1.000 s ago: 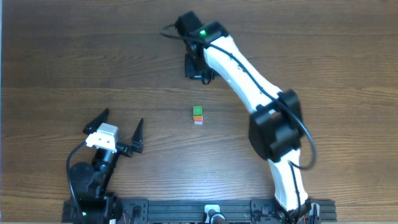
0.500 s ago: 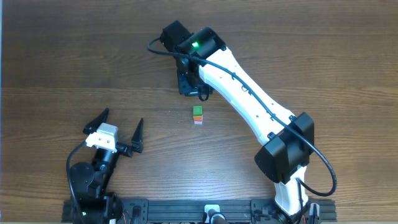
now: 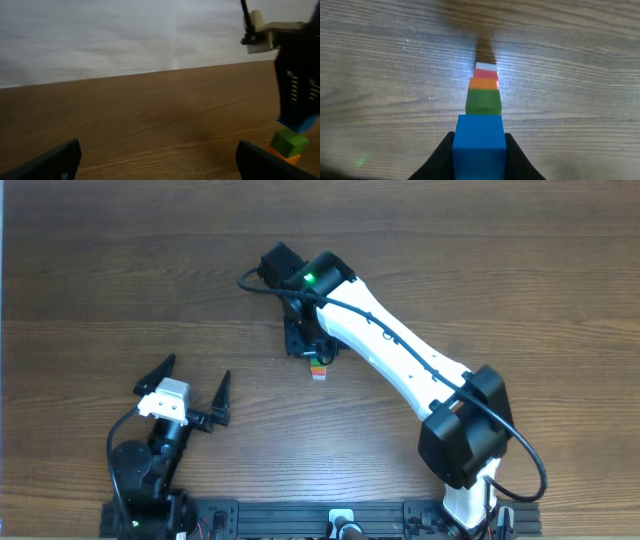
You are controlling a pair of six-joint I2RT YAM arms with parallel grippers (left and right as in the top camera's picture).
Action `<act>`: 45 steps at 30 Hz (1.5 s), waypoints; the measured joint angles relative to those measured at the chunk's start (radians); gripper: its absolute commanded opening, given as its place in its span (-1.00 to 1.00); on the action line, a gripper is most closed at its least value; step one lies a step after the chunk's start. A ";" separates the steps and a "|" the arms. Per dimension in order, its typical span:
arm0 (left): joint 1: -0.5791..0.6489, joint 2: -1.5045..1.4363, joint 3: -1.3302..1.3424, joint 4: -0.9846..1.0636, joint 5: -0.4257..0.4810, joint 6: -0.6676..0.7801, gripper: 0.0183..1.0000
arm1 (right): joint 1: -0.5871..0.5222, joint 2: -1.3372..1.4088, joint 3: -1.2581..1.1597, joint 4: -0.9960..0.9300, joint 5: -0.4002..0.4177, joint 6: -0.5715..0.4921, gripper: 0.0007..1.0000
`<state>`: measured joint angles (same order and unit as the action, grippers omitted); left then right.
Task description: Stack Cubes
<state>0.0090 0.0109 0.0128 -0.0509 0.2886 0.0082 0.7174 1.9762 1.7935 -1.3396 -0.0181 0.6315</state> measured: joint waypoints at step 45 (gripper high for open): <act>0.000 0.000 0.000 0.000 0.000 0.000 1.00 | 0.002 -0.010 -0.076 0.070 -0.002 0.023 -0.98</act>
<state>0.0090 0.0109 0.0128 -0.0509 0.2886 0.0082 0.7197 1.9663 1.7180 -1.2697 -0.0204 0.6544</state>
